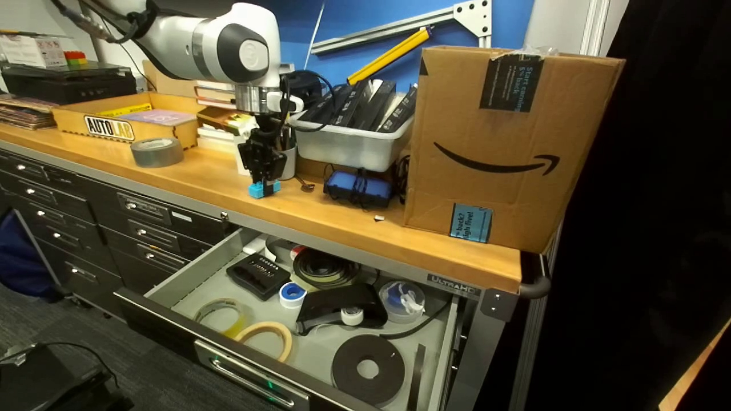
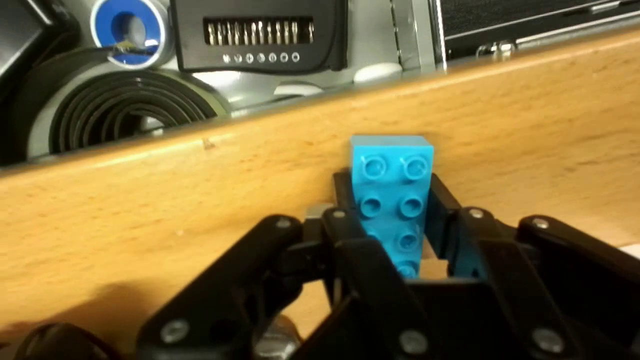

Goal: Put the blue object inside the drawer and close it

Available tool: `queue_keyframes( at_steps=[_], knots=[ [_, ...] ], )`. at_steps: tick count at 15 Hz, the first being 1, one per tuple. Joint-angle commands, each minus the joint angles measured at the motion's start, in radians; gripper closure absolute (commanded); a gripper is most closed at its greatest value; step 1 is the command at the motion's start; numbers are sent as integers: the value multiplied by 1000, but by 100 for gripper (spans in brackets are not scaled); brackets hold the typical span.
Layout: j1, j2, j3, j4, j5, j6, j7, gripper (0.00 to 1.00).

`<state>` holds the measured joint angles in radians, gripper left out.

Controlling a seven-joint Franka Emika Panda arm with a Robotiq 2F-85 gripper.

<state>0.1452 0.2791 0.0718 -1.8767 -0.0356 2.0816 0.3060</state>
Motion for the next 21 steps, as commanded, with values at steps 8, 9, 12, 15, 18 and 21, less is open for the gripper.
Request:
queue_keyframes(
  at_steps=[8, 9, 12, 15, 18, 21],
  knots=[
    [-73, -344, -19, -466, -23, 25, 265, 86],
    [-82, -332, -21, -482, -20, 30, 286, 85],
    [-100, -322, -33, -523, 38, 22, 262, 32],
    [-130, -376, -64, -583, 160, -73, 77, 9],
    [-162, -428, -102, -646, 177, -215, -126, 0],
    [-190, -371, -133, -637, 149, -371, -242, 0]
  ],
)
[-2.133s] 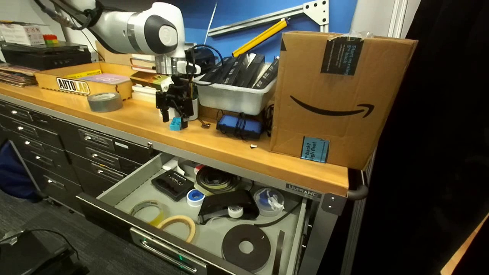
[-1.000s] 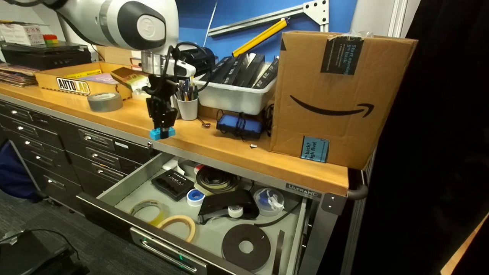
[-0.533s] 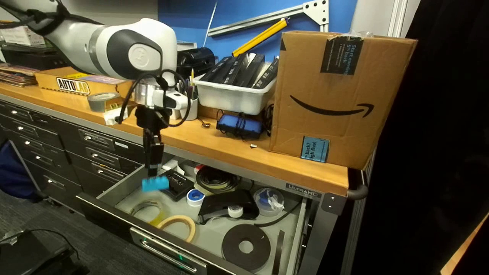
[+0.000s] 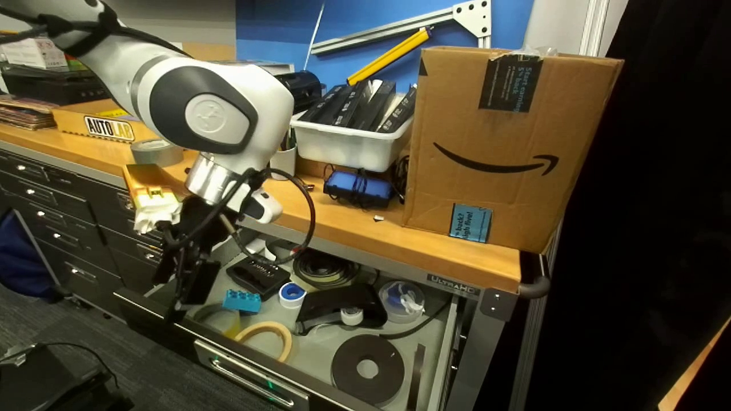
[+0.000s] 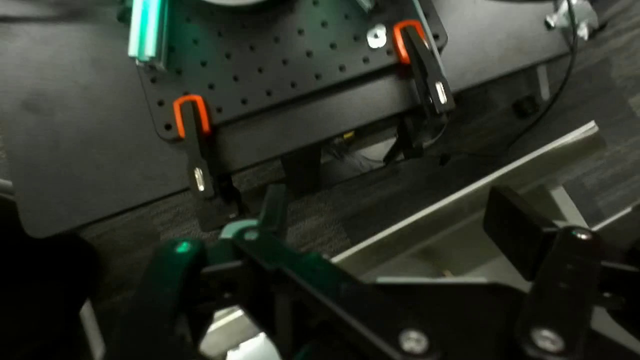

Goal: Put the blue object inside the drawer and close it

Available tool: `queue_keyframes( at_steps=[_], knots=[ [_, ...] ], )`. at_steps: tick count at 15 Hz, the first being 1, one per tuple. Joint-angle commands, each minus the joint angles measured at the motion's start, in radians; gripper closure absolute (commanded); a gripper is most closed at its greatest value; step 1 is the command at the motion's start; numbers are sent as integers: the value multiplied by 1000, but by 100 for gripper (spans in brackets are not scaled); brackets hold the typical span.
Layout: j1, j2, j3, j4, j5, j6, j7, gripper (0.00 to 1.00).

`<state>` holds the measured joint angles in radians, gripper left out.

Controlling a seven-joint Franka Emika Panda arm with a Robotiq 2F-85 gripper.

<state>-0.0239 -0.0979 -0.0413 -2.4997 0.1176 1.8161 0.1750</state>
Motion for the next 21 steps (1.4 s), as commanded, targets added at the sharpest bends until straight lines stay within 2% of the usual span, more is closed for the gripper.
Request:
queue_keyframes(
  at_steps=[1, 2, 4, 7, 9, 11, 13, 17, 21],
  knots=[
    [-22, 37, -22, -9, 6, -133, -150, 0],
    [-17, 79, -16, -2, 12, -163, -145, 0],
    [-13, 137, -9, -20, 39, -146, -152, 0],
    [-5, 216, 4, -28, 93, -57, -75, 0],
    [11, 226, 14, -42, 120, 92, 23, 0],
    [25, 210, 27, -46, 139, 194, 63, 0],
    [39, 165, 41, -44, 149, 215, 92, 0],
    [97, 158, 90, -6, 90, 375, 242, 0],
    [155, 198, 129, 21, -40, 578, 428, 0]
  ],
)
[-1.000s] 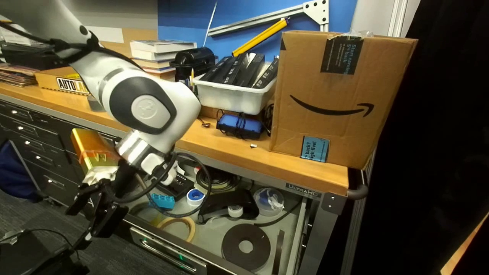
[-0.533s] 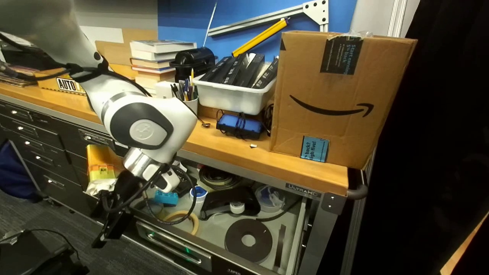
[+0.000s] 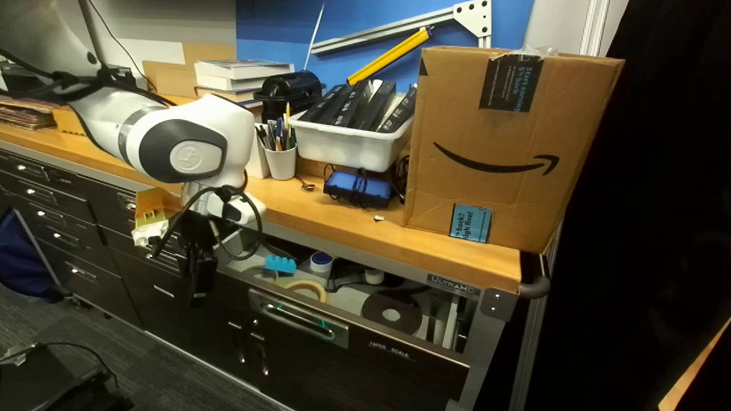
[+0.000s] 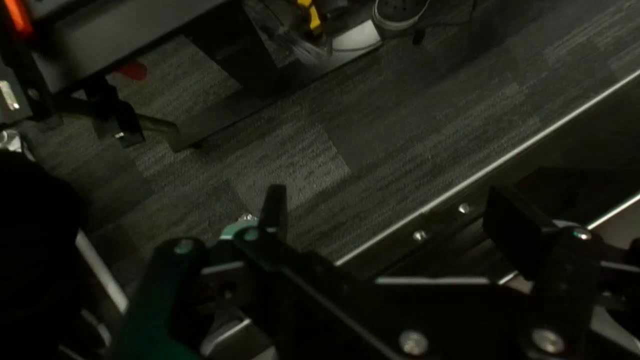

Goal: Put the blue object inside the drawer and close it

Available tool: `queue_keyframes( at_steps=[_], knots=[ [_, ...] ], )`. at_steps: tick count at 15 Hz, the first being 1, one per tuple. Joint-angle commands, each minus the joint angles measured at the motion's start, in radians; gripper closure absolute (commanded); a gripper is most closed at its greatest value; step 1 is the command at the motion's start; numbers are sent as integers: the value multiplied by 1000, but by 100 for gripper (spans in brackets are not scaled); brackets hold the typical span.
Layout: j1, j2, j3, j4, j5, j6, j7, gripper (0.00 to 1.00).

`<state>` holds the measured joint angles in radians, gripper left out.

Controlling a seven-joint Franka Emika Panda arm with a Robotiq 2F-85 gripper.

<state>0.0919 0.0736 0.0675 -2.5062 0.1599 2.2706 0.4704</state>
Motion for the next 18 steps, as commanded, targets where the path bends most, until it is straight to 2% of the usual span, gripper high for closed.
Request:
queue_keyframes(
  at_steps=[1, 3, 6, 10, 12, 13, 14, 15, 16, 18],
  knots=[
    [53, 31, 25, 29, -122, 179, 188, 0],
    [81, 40, 23, 28, -246, 276, 314, 0],
    [118, 5, -6, -3, -499, 372, 544, 0],
    [119, -139, 8, -51, -723, 384, 809, 0],
    [113, -136, 10, -25, -870, 416, 940, 0],
    [97, -84, 46, -18, -683, 441, 738, 0],
    [133, -62, 22, -30, -577, 477, 646, 0],
    [133, -37, 26, -39, -514, 502, 577, 0],
    [114, -15, 61, -46, -423, 513, 487, 0],
    [120, 49, 96, -41, -254, 516, 329, 0]
  ],
)
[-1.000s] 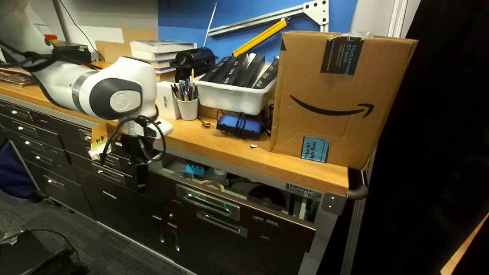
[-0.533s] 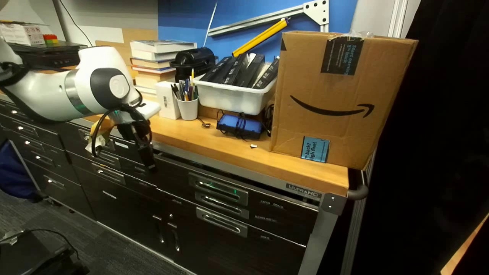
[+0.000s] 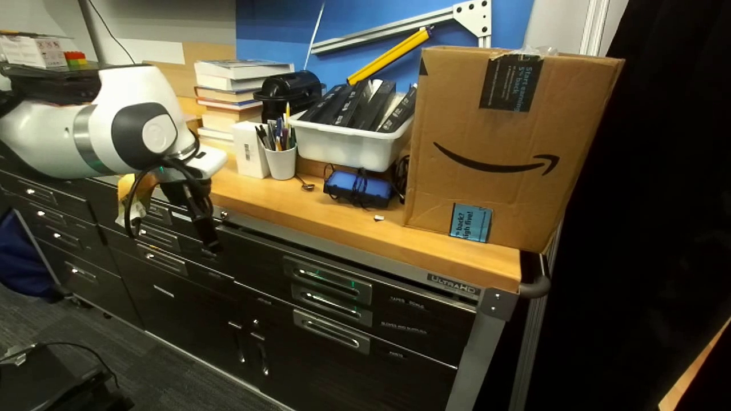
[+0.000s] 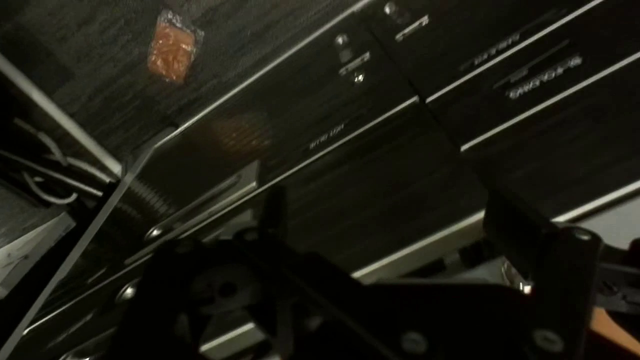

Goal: Put the blue object inside the drawer and close it

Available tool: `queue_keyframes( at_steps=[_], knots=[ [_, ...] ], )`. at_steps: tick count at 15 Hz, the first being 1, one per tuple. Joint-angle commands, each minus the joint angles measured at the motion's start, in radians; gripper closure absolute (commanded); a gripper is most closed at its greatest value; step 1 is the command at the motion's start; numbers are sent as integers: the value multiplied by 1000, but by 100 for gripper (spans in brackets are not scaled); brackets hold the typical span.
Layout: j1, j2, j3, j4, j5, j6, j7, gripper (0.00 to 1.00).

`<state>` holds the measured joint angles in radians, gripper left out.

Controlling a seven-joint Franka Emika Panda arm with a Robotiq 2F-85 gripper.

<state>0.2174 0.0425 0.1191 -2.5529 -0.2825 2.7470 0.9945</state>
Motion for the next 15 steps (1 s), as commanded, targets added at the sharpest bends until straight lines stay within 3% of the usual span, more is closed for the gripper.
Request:
queue_keyframes(
  at_steps=[1, 3, 4, 7, 10, 15],
  knots=[
    [-11, 121, 62, 25, 265, 17, -275, 0],
    [-94, 158, 164, 55, 406, -66, -434, 0],
    [-44, 160, 80, 61, 379, -113, -421, 0],
    [1, 176, -35, 58, 226, -87, -269, 0],
    [42, 183, -166, 63, 2, -38, -58, 0],
    [81, 210, -244, 90, -195, 46, 218, 0]
  ],
)
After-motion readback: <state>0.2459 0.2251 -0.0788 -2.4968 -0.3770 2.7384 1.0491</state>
